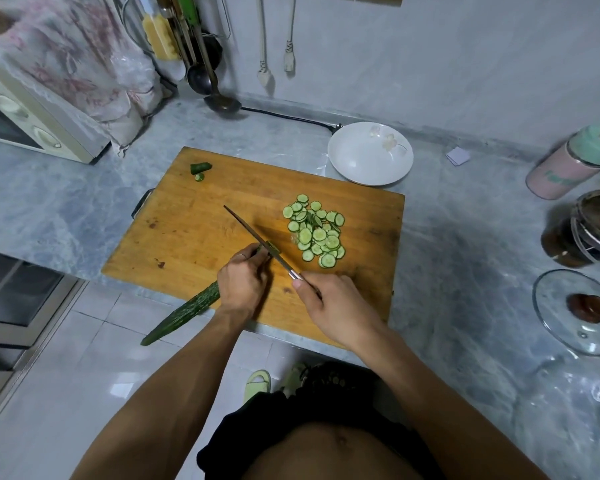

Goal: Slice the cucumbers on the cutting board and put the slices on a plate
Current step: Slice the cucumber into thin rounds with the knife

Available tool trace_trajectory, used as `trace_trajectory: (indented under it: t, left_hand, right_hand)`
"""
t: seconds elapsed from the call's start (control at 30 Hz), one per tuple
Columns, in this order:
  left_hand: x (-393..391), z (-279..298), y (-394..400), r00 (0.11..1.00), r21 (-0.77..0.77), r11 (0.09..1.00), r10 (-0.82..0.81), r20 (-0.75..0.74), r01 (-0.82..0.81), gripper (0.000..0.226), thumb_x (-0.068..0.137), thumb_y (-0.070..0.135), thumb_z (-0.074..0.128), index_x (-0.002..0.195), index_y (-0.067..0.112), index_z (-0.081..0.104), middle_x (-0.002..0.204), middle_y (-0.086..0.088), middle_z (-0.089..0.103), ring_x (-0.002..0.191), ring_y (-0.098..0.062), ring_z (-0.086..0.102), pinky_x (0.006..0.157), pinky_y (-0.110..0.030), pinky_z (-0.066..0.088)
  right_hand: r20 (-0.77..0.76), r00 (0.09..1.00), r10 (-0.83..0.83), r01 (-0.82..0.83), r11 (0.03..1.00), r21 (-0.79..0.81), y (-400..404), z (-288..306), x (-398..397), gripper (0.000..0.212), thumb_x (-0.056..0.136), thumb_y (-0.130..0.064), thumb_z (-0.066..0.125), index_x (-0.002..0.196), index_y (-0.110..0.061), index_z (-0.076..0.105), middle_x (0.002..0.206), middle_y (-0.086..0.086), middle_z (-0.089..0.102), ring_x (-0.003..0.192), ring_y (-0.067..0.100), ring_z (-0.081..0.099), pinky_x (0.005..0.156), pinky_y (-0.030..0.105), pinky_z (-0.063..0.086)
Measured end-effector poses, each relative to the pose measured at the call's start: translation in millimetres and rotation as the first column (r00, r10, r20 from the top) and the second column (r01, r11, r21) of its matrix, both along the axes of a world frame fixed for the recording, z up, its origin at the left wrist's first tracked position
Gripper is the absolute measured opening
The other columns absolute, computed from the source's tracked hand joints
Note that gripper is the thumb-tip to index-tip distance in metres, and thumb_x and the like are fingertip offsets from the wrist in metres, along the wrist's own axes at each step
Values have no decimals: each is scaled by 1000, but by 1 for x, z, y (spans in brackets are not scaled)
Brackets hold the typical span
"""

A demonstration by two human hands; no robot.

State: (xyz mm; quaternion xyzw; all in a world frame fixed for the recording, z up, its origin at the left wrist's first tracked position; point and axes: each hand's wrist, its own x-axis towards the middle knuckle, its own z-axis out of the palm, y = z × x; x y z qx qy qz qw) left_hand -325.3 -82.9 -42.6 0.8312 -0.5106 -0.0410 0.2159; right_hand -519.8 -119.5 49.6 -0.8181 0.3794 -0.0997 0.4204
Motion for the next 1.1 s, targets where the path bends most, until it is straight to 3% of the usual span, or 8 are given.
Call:
trace_trajectory:
  t: [0.23,0.4,0.57,0.8,0.9,0.97,1.1]
  left_hand:
    - [-2,1,-1,1000,-13,1000,12,18,-11,29,78,7,68,103,21,76,116,6,68,84,-28,67,56,-26,42]
    - [-4,1,0,998,-46,999,-16,54,18,35,71,2,72,103,18,76,112,1,69,88,-29,66,56,-28,47]
    - [-5,-1,-1,998,-36,999,2,59,0,36,69,2,71,99,19,76,110,1,70,87,-29,66,53,-28,44]
    - [-9,2,-2,997,-122,992,-13,75,22,39,61,-4,77,96,14,77,108,-5,72,84,-29,69,52,-29,50]
    - [-6,-1,-2,997,-126,992,-20,73,29,38,65,0,72,99,16,77,111,-3,71,85,-29,68,54,-28,49]
    - [-5,-2,-2,998,-120,992,-19,65,27,37,67,1,71,100,15,76,112,-2,70,85,-29,68,54,-28,48]
    - [-5,-1,-2,999,-107,994,-10,43,15,32,74,-1,71,101,15,76,111,0,70,82,-29,67,53,-31,49]
  right_hand:
    - [-17,1000,-7,8,1000,22,-4,3,2,36,105,-39,44,72,-24,49,55,-4,45,49,13,42,49,35,34]
    - [-12,1000,-16,17,996,93,-10,9,4,41,105,-38,44,67,-24,48,58,-3,50,58,17,58,50,35,40]
    - [-22,1000,8,-6,994,105,-9,-1,11,39,105,-36,44,78,-11,56,60,-4,44,51,11,38,48,29,30]
    - [22,998,-57,53,987,154,-17,-14,19,44,105,-33,47,61,-31,43,50,-10,42,45,4,40,46,16,27]
    - [28,996,-79,73,983,166,-17,-17,19,44,105,-29,47,62,-34,42,50,-26,51,49,-5,48,47,11,30]
    - [28,996,-88,82,984,156,-16,-21,21,43,105,-31,46,62,-33,42,52,-18,52,50,0,47,49,13,29]
    - [-11,996,-89,90,987,136,-13,-26,23,41,105,-38,44,65,-28,43,58,-6,44,54,12,42,54,31,35]
